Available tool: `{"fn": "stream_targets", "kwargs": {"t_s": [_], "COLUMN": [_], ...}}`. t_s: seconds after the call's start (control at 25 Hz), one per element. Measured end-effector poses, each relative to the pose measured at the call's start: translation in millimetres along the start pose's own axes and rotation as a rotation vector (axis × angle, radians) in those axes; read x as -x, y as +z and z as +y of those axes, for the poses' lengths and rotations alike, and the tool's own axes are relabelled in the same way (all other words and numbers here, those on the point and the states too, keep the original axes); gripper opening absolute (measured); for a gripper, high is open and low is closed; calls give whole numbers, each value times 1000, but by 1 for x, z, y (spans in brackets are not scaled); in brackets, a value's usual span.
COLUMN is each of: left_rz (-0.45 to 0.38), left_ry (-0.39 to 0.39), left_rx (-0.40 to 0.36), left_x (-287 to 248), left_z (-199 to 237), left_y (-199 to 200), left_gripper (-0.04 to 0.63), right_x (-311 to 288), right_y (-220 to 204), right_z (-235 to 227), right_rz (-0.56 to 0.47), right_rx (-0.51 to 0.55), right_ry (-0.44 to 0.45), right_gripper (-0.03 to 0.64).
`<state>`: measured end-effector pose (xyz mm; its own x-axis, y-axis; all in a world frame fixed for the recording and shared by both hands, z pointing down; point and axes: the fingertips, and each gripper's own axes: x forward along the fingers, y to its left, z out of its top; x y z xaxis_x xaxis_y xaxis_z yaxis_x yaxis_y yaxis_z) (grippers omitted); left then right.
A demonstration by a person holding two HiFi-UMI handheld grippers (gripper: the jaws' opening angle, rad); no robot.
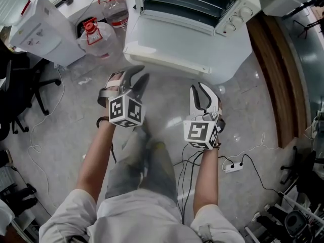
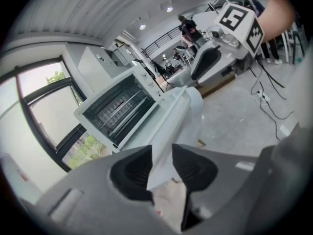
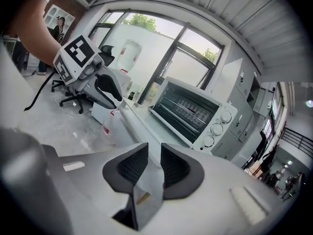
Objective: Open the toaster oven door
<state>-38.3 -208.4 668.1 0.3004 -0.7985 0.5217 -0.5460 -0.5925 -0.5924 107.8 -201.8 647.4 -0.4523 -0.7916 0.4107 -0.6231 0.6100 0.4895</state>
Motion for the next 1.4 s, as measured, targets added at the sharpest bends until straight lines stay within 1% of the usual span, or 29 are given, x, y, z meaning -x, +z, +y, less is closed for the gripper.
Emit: {"fn": "stream_targets", "kwargs": {"t_s": [0.08,0.28,0.64,0.72,0.88,0.92,1.04,1.2,1.36,1.4], "left_rz": [-14,-43,-84,-91,-107,-112,-127,-156,-185,-187], "left_ry": [15,49,119,131,153,158,177,188,211,215], "left_rx": [52,188,348,369,395,400,417,463,481,487], "left_x": [11,45,109,122,143,149,164,179,199,204], "left_z": [4,18,50,55,67,69,74,81,90,92], "left_y": [8,33,79,87,103,108,118,127,139,141], "left_gripper": [120,100,72,67,57,55,44,25,9,8], "right_x": [11,45,107,119,143,149,165,180,196,200], "right_y": [8,37,81,89,106,109,116,125,131,132], "right_z": [-6,-27,-64,-72,-87,-91,-101,-109,-113,-115], "right_rz": [-4,-40,-62,-68,-80,-83,-95,-118,-136,-141], "right_rx": [-18,-113,-200,-211,-216,-222,-249,-288,-331,-344], "right_ry": [-11,-31,-72,-83,-107,-113,-129,-144,-162,-166], "right_gripper": [80,78,52,40,37,26,26,15,15,6]}}
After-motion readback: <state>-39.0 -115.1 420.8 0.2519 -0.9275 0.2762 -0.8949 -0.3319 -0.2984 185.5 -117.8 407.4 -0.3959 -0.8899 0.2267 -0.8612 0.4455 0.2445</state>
